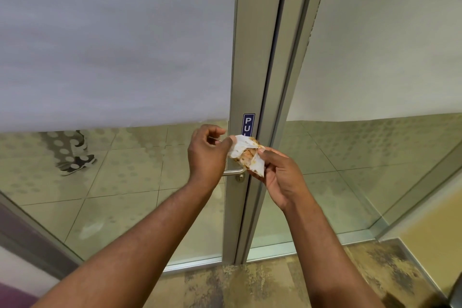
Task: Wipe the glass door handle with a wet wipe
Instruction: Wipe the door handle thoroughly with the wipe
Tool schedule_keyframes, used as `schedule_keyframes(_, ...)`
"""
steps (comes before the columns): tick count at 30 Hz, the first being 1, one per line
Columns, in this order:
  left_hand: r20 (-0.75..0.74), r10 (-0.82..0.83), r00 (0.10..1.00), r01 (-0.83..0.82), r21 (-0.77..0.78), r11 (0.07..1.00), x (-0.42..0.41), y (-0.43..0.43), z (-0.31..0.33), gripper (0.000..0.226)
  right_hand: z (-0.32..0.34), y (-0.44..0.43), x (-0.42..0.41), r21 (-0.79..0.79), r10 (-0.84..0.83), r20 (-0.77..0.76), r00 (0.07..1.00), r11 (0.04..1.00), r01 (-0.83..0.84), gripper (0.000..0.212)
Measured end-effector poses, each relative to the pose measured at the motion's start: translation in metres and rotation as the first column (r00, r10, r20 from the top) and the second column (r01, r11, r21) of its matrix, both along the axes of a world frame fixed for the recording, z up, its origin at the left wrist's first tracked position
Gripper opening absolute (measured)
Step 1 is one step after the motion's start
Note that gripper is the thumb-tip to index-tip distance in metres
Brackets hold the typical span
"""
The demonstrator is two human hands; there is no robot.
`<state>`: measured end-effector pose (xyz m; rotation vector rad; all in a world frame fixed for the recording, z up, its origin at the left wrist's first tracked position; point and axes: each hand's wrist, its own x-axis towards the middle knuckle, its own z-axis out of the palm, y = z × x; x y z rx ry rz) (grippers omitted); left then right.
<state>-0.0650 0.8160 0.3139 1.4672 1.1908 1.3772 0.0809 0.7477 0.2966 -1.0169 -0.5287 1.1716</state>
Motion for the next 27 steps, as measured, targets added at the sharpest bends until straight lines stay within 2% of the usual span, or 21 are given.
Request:
schedule_keyframes(2,-0.083,0.024,0.996,-0.008,0.188,0.982,0.0,-0.001,-0.004,0.016,-0.003,0.003,0.0,0.002,-0.032,0.016,0.999,0.999,0.032,0.015)
schedule_keyframes(3,-0.117,-0.037,0.992,0.06,0.203,0.977,0.001,-0.004,-0.005,0.008,-0.004,0.004,0.0,0.009,-0.035,0.025,0.999,0.999,0.035,0.014)
schedule_keyframes(4,-0.172,-0.114,0.978,0.144,0.171,0.975,0.002,-0.006,-0.005,0.01,-0.004,0.005,0.0,0.019,-0.032,0.035,0.999,0.999,0.032,0.015)
schedule_keyframes(5,-0.236,-0.182,0.955,0.215,0.124,0.969,0.003,-0.007,-0.008,0.022,-0.005,0.006,0.001,0.032,-0.026,0.043,0.999,0.999,0.025,0.016)
schedule_keyframes(7,-0.327,-0.222,0.919,0.258,0.071,0.963,0.004,-0.007,-0.014,0.034,-0.004,0.007,0.0,0.055,-0.015,0.06,0.998,0.998,0.011,0.02)
schedule_keyframes(11,-0.177,-0.178,0.968,0.183,0.017,0.983,0.006,-0.001,-0.017,0.011,-0.003,0.008,0.001,0.063,-0.022,0.132,0.991,0.998,0.014,0.022)
schedule_keyframes(15,-0.051,-0.341,0.939,0.338,-0.054,0.94,0.006,0.0,-0.014,0.006,-0.005,0.008,0.0,0.052,-0.044,0.222,0.974,0.998,0.033,0.022)
schedule_keyframes(17,-0.064,-0.438,0.897,0.433,-0.075,0.898,0.005,-0.003,-0.016,0.016,-0.006,0.011,-0.002,0.037,-0.076,0.22,0.973,0.997,0.069,0.032)
schedule_keyframes(19,-0.124,-0.465,0.877,0.456,-0.094,0.885,0.006,-0.004,-0.022,0.024,-0.007,0.012,-0.004,0.014,-0.084,0.205,0.975,0.996,0.083,0.039)
schedule_keyframes(22,-0.149,-0.418,0.896,0.41,-0.084,0.908,0.006,-0.001,-0.023,0.013,-0.009,0.013,-0.004,-0.014,-0.055,0.196,0.979,0.998,0.059,0.04)
schedule_keyframes(24,-0.066,-0.398,0.915,0.389,-0.12,0.913,0.005,0.003,-0.023,0.005,-0.01,0.012,-0.004,-0.016,-0.045,0.196,0.98,0.999,0.049,0.035)
schedule_keyframes(27,0.128,-0.427,0.895,0.446,-0.231,0.865,0.002,0.006,-0.02,0.008,-0.015,0.015,0.0,-0.035,-0.05,0.155,0.987,0.998,0.056,0.026)
